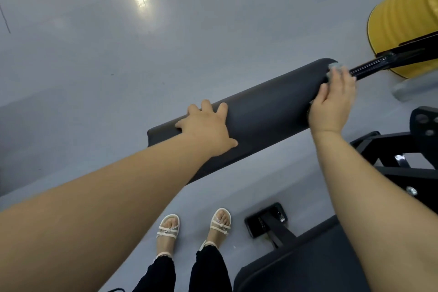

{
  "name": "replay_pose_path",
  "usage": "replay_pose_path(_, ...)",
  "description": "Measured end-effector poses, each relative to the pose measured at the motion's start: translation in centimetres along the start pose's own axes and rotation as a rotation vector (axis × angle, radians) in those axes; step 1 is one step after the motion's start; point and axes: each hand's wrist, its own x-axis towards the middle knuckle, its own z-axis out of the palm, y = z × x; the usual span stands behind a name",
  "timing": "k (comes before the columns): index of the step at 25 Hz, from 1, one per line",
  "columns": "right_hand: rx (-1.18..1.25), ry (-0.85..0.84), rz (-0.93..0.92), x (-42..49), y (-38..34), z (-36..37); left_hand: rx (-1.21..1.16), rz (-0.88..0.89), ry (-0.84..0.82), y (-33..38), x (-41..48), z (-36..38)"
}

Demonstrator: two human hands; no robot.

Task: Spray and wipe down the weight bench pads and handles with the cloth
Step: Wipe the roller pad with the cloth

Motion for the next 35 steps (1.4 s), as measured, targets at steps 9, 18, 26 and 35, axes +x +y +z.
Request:
replay_pose_path(9,0.298,0.138,0.549,-6.0,-6.0,0.8,0.033,0.011,-0.04,-0.4,0.2,-0.7)
replay_pose_path(18,0.666,-0.045,1.12,-22.5,-21.4,3.1,-0.325,0.078,0.079,-8.3,-1.6,-0.6)
replay_pose_path(26,0.819,-0.183,1.407,-25.1,-25.5,3.3,-0.394,0.184,-0.02,-13.7,-6.9,2.3)
replay_pose_path(35,1.262,-0.121,1.317,-24.6,-22.2,-10.9,-0.847,0.086,-0.423,-6.4,-15.5,-0.1)
